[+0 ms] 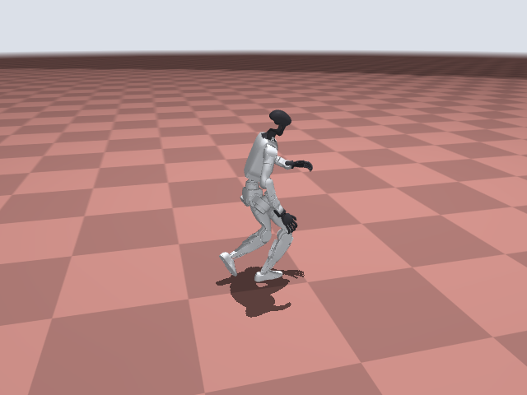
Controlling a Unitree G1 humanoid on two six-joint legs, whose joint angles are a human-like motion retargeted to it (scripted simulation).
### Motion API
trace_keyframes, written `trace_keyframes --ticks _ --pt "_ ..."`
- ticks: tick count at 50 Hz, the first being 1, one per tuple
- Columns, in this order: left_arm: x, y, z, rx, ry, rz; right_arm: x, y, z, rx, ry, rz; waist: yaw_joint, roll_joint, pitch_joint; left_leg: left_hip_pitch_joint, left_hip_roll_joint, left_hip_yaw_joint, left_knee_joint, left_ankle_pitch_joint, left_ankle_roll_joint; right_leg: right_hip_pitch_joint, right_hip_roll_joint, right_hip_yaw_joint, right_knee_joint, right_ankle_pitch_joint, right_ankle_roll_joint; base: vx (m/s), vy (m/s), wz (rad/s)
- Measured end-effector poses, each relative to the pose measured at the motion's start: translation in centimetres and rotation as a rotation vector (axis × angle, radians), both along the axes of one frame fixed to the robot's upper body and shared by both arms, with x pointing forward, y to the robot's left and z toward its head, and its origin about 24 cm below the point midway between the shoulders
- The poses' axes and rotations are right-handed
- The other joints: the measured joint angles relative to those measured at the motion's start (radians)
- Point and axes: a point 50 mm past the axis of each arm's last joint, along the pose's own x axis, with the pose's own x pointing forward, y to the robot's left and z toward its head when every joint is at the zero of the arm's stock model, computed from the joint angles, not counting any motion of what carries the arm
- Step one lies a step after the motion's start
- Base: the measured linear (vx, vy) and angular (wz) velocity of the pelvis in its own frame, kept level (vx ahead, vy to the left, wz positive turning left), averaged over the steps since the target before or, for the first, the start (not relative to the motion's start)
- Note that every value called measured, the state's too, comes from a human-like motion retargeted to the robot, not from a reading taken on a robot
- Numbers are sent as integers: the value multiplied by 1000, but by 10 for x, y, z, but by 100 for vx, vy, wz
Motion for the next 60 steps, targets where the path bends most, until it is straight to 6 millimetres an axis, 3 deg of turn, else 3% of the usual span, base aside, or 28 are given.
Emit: trace_keyframes --ticks 4,7,10,15,18,23,28,35,42,48,53,58,60 --pt "-3 1 -4 -18 34 -3 -1 -3 0 12 4 -31 67 -47 -2 -117 175 3 61 -223 152 85 3 19 24 -63 2 37 2 -14" --pt "-9 12 -13 -3 67 25 -9 -6 -5 25 36 -45 130 -96 -2 -193 203 -10 -47 -332 203 166 -13 56 23 -92 17 41 4 -25" --pt "-19 32 -28 19 122 80 -22 -8 -12 48 82 -46 191 -150 -3 -239 151 -41 -254 -359 198 253 -44 106 3 -111 34 43 7 -28" --pt "-49 72 -69 29 297 213 -40 -11 -17 87 133 -35 269 -229 -16 -244 -34 -186 -569 -237 144 358 -97 206 -27 -145 60 42 12 -46" --pt "-75 95 -97 7 428 314 -46 -14 -16 107 133 -44 291 -261 -22 -207 -121 -250 -620 -190 141 395 -123 266 -17 -145 81 39 21 -69" --pt "-114 116 -140 -37 635 457 -42 -11 -12 139 103 -60 280 -301 -27 -137 -171 -213 -656 -247 199 377 -190 313 47 -38 133 33 27 -65" --pt "-126 123 -160 -52 762 501 -23 8 -12 167 105 23 238 -337 -51 -97 -164 -125 -763 -270 223 233 -243 273 100 -2 159 25 27 -60" --pt "-95 116 -146 -95 702 453 0 46 -17 161 181 243 203 -388 -110 -75 -124 20 -875 -273 211 116 -339 115 57 -25 155 12 21 -61" --pt "-42 96 -102 -112 538 314 21 68 -12 143 213 399 207 -449 -143 -12 -117 143 -973 -237 189 223 -469 35 133 -7 162 -5 8 -44" --pt "-18 77 -78 -65 477 192 26 62 -6 124 203 406 237 -500 -156 26 -136 200 -1021 -182 175 429 -549 66 191 68 199 -19 -6 -23" --pt "-11 72 -64 -16 430 154 22 46 -4 94 193 356 285 -497 -159 46 -106 217 -1071 -128 155 594 -510 99 81 105 234 -34 -16 -18" --pt "-18 81 -63 7 389 227 14 33 -6 46 194 303 310 -485 -142 -17 -49 220 -1020 -97 127 669 -436 124 -44 -10 217 -49 -23 3" --pt "-21 87 -65 -4 372 285 15 28 -5 16 183 288 316 -450 -129 -38 6 222 -1025 -91 120 675 -375 114 -102 -96 177 -57 -25 15"
